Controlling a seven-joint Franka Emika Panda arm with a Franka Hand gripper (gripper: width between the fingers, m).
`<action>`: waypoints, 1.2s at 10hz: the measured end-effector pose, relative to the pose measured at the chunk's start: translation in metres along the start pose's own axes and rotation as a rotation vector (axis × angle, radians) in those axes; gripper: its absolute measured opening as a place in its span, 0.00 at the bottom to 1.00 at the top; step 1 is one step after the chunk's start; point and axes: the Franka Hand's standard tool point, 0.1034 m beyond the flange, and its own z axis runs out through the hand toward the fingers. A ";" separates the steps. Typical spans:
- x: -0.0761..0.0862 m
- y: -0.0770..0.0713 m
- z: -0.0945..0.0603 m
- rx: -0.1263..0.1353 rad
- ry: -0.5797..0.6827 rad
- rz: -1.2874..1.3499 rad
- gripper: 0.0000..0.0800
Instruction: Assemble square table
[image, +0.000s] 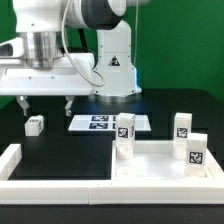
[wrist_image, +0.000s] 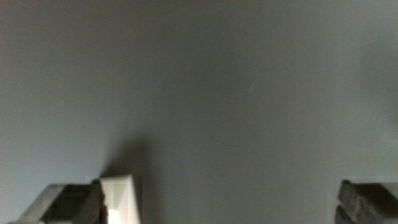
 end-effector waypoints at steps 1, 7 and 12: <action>-0.013 0.020 0.011 -0.005 -0.066 -0.015 0.81; -0.045 0.049 0.024 0.046 -0.496 0.025 0.81; -0.073 0.064 0.036 0.035 -0.908 -0.024 0.81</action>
Offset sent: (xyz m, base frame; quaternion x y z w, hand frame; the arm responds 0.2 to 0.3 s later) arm -0.0332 -0.0593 -0.0013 -0.0151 -0.2439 -0.0142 0.9696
